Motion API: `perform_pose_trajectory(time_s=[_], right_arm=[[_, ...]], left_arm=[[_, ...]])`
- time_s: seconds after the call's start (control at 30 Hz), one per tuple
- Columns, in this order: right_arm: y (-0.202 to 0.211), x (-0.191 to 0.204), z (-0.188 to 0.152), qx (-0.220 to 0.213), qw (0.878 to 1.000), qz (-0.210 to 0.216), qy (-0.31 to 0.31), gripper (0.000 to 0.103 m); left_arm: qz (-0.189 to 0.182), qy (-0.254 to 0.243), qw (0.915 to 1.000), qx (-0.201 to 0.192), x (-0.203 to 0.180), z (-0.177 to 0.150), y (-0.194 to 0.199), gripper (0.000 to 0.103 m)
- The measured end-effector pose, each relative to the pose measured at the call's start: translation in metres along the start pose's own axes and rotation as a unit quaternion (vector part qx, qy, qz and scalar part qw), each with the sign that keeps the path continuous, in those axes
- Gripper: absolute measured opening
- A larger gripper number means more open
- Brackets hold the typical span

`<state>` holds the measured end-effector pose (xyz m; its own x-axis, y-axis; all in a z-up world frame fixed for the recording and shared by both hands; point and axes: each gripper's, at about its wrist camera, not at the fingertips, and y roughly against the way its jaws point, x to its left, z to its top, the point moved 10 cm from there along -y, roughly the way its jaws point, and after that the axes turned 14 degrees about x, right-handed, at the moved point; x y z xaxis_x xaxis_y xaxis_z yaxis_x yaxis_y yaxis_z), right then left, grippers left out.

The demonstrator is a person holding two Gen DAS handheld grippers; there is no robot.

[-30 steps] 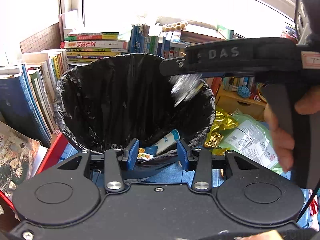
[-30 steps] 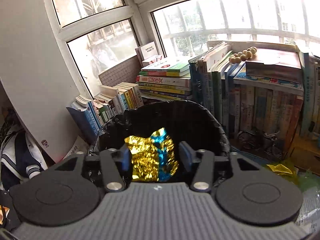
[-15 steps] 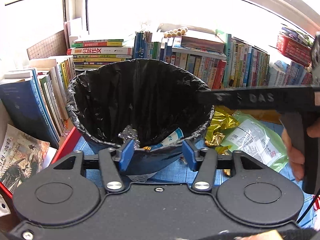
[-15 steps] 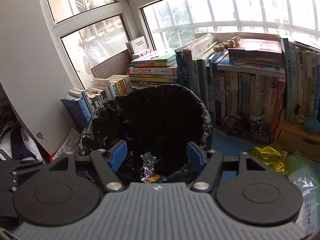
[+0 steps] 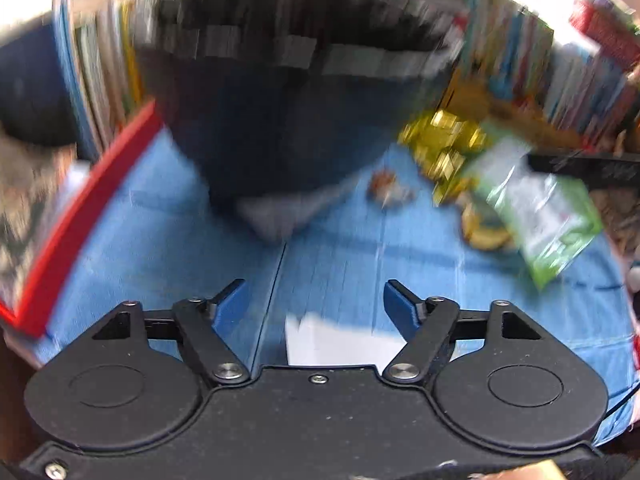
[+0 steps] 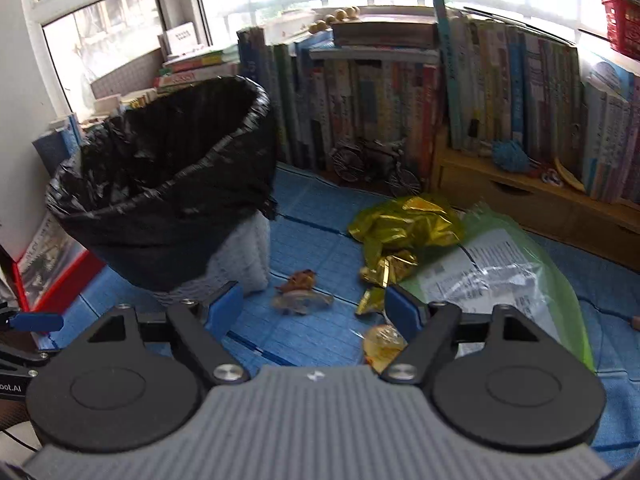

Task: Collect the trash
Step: 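Grasp the white paper with the left gripper while the right gripper grasps the green bag, then drop the white paper into the bin with the left gripper while the right gripper lifts the green bag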

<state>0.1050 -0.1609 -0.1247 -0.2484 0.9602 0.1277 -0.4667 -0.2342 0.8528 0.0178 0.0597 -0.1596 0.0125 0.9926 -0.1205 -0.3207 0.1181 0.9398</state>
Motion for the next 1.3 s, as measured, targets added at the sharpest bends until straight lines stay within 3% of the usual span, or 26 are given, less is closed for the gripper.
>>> perform_pose_trajectory(time_s=[0.17, 0.2, 0.27, 0.37, 0.47, 0.57, 0.73, 0.83, 0.93, 1.0, 1.03, 1.07, 1.13, 1.2, 1.23, 1.27, 1.3], right_arm=[[-0.007, -0.040, -0.012, -0.003, 0.996, -0.089, -0.008, 0.090], [-0.008, -0.050, -0.013, -0.006, 0.994, -0.109, -0.010, 0.093], [-0.009, -0.071, -0.016, -0.013, 0.989, -0.142, -0.022, 0.100], [-0.010, -0.102, -0.021, -0.026, 0.982, -0.183, -0.044, 0.103], [-0.019, -0.129, -0.028, -0.020, 0.977, -0.204, -0.066, 0.103], [-0.032, -0.147, -0.037, 0.001, 0.978, -0.186, -0.095, 0.103], [-0.049, -0.132, -0.050, 0.020, 0.984, -0.151, -0.090, 0.103], [-0.065, -0.102, -0.060, 0.041, 0.986, -0.160, -0.020, 0.103], [-0.082, -0.074, -0.075, 0.064, 0.977, -0.189, 0.072, 0.103], [-0.096, -0.070, -0.081, 0.086, 0.969, -0.212, 0.097, 0.103], [-0.102, -0.071, -0.084, 0.098, 0.966, -0.222, 0.094, 0.103], [-0.107, -0.075, -0.085, 0.108, 0.965, -0.228, 0.079, 0.099], [-0.109, -0.085, -0.086, 0.121, 0.964, -0.235, 0.039, 0.084], [-0.108, -0.093, -0.087, 0.126, 0.961, -0.245, 0.006, 0.053], [-0.105, -0.096, -0.086, 0.127, 0.961, -0.246, -0.005, 0.046], [-0.103, -0.098, -0.086, 0.125, 0.961, -0.245, -0.014, 0.023], [-0.098, -0.099, -0.085, 0.119, 0.962, -0.246, -0.019, 0.017]], left_arm=[[0.029, 0.025, 0.9967, 0.071, 0.021, -0.035, -0.054, 0.069], [0.022, 0.035, 0.9954, 0.086, 0.024, -0.041, -0.064, 0.068], [0.005, 0.064, 0.9919, 0.110, 0.031, -0.054, -0.081, 0.059], [-0.006, 0.082, 0.9906, 0.110, 0.033, -0.060, -0.091, 0.053], [-0.001, 0.083, 0.9905, 0.110, 0.032, -0.062, -0.095, 0.051], [0.004, 0.080, 0.9904, 0.113, 0.026, -0.062, -0.097, 0.047], [0.021, 0.064, 0.9900, 0.123, 0.018, -0.060, -0.106, 0.050], [0.034, 0.047, 0.9896, 0.131, 0.011, -0.059, -0.109, 0.055], [0.038, 0.049, 0.9884, 0.139, 0.008, -0.058, -0.111, 0.057], [0.037, 0.051, 0.9879, 0.141, 0.008, -0.056, -0.110, 0.052], [0.031, 0.051, 0.9886, 0.138, 0.006, -0.055, -0.109, 0.038], [0.024, 0.053, 0.9890, 0.136, 0.005, -0.053, -0.108, 0.026], [0.025, 0.061, 0.9887, 0.135, 0.006, -0.051, -0.106, 0.016], [0.009, 0.066, 0.9898, 0.126, 0.005, -0.047, -0.103, 0.009], [0.001, 0.067, 0.9907, 0.118, 0.003, -0.045, -0.100, 0.006], [-0.002, 0.061, 0.9922, 0.109, 0.001, -0.041, -0.095, 0.003], [-0.002, 0.051, 0.9939, 0.098, -0.001, -0.037, -0.090, 0.002]])
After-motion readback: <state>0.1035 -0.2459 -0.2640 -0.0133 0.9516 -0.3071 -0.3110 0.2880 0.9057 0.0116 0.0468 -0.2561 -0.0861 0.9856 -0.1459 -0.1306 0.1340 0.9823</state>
